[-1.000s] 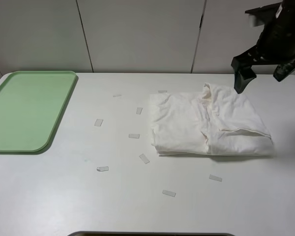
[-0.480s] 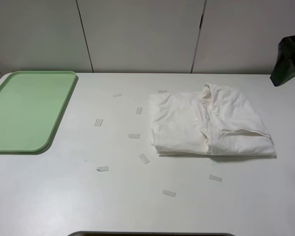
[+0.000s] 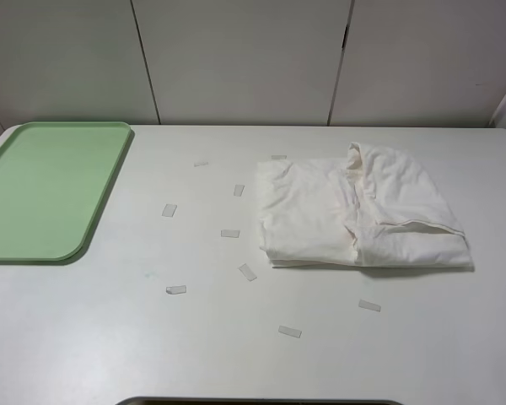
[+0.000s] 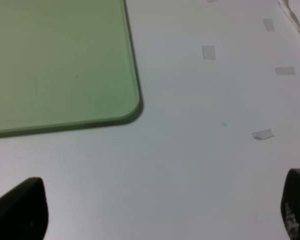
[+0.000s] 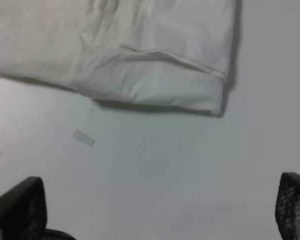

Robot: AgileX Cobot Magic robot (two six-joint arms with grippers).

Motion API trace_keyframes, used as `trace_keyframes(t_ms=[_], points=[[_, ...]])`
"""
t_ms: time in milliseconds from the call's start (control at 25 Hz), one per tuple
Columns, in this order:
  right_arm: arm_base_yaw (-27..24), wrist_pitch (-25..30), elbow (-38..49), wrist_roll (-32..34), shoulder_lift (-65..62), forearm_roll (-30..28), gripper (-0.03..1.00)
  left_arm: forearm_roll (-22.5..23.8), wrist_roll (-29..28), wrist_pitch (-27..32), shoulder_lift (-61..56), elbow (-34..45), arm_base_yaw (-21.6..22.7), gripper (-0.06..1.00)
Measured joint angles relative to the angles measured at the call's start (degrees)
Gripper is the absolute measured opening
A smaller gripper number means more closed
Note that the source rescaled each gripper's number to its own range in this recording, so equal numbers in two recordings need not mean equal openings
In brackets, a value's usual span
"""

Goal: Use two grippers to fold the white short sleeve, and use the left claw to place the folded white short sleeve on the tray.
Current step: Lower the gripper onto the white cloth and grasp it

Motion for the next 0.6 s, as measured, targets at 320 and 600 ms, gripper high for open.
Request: trace_keyframes(t_ms=[320, 600], points=[[0.0, 0.1, 8.4, 2.2, -16.4, 0.2, 1.00, 0.0, 0.1, 0.0, 0.0, 0.0, 0.0, 0.92], [-2.6, 0.3, 15.9, 2.3, -27.0, 0.2, 1.00, 0.0, 0.1, 0.0, 0.0, 0.0, 0.0, 0.92]])
